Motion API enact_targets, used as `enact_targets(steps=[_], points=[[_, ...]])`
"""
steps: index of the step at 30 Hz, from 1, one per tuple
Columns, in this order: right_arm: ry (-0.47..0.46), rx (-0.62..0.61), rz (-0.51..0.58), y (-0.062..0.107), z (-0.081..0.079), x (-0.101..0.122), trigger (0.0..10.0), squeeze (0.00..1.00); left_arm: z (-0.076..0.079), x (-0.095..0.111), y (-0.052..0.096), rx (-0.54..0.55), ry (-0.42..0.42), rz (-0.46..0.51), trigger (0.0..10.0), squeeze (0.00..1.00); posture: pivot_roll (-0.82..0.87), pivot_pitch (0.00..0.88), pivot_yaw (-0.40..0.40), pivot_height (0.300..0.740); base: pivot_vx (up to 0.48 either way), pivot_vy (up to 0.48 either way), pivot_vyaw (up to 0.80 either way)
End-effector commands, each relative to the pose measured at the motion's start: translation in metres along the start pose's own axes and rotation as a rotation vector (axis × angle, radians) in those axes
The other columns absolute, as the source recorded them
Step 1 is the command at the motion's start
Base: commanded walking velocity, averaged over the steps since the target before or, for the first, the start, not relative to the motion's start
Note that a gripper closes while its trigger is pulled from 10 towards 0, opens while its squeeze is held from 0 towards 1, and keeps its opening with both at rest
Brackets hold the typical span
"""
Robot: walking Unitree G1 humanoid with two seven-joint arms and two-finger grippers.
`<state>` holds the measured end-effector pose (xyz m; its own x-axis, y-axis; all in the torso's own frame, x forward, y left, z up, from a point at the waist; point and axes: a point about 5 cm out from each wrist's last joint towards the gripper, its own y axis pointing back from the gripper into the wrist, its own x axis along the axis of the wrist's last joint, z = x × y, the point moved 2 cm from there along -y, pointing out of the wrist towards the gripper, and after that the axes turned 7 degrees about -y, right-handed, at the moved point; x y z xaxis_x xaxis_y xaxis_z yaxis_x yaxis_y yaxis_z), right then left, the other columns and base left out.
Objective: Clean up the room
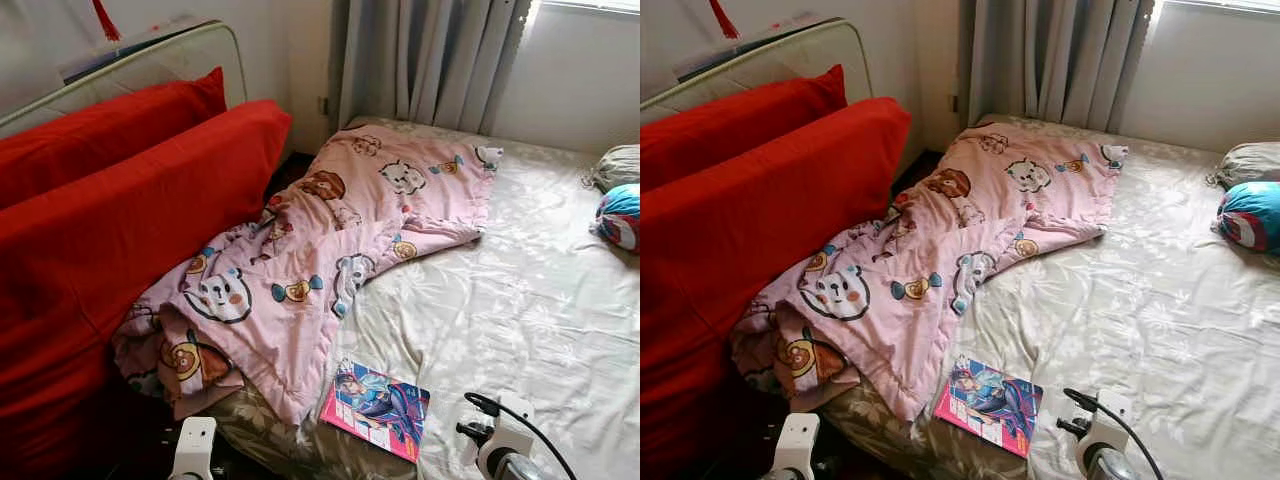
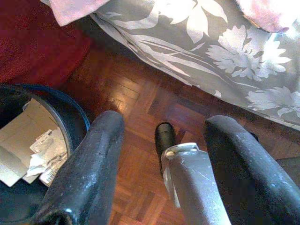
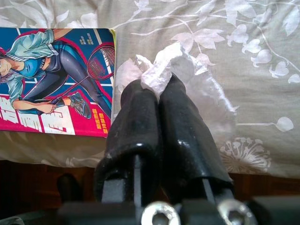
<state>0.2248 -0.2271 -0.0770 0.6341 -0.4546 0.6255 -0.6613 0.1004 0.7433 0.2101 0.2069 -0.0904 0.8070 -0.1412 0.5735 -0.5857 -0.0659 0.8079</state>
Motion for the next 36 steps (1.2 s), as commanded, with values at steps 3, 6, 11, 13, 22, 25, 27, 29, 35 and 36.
enact_targets(steps=[3,6,11,13,22,25,27,29,35,36], points=[[0.014,0.006,0.012,0.0,0.001,0.002,10.0,0.0,-0.004,-0.001,0.0,0.01,-0.034,-0.012,10.0,0.0,0.02,0.0,-0.031,0.74,0.0,0.0,0.53],[0.002,0.001,0.011,0.0,0.001,0.001,10.0,0.0,-0.005,-0.002,0.0,0.011,-0.035,-0.015,10.0,0.0,0.02,0.0,-0.03,0.74,0.0,0.0,0.8],[0.001,0.001,0.008,0.0,0.0,0.0,10.0,0.0,-0.006,-0.003,0.001,0.019,-0.023,-0.018,10.0,0.0,0.02,0.0,-0.024,0.74,0.0,0.0,0.8],[0.001,0.002,0.007,0.0,0.0,0.0,10.0,0.0,-0.007,-0.007,0.002,0.023,-0.019,-0.023,10.0,0.0,0.02,0.0,-0.022,0.74,0.0,0.0,0.8],[-0.009,0.009,0.0,0.001,0.0,-0.003,10.0,0.0,-0.01,-0.017,0.004,0.018,-0.027,-0.033,10.0,0.0,0.02,0.0,-0.009,0.74,0.0,0.0,0.8],[-0.01,0.013,-0.003,0.001,-0.001,-0.004,10.0,0.0,-0.01,-0.018,0.004,0.018,-0.033,-0.035,10.0,0.0,0.02,0.0,-0.006,0.74,0.0,0.0,0.8],[-0.012,0.012,-0.005,0.001,-0.001,-0.005,10.0,0.0,-0.011,-0.019,0.004,0.02,-0.033,-0.037,10.0,0.0,0.02,0.0,-0.003,0.74,0.0,0.0,0.75],[-0.035,0.004,-0.004,0.001,-0.001,-0.006,10.0,0.0,-0.012,-0.021,0.005,0.02,-0.041,-0.041,10.0,0.0,0.02,0.0,-0.003,0.74,0.0,0.0,0.0],[-0.05,0.001,0.001,0.001,-0.001,-0.006,10.0,0.0,-0.014,-0.022,0.005,0.024,-0.038,-0.043,10.0,0.0,0.02,0.0,-0.001,0.74,0.0,0.0,0.0],[-0.05,0.001,0.001,0.001,-0.001,-0.006,10.0,0.0,-0.014,-0.022,0.005,0.024,-0.038,-0.043,10.0,0.0,0.02,0.0,-0.001,0.74,0.0,0.0,0.0]])
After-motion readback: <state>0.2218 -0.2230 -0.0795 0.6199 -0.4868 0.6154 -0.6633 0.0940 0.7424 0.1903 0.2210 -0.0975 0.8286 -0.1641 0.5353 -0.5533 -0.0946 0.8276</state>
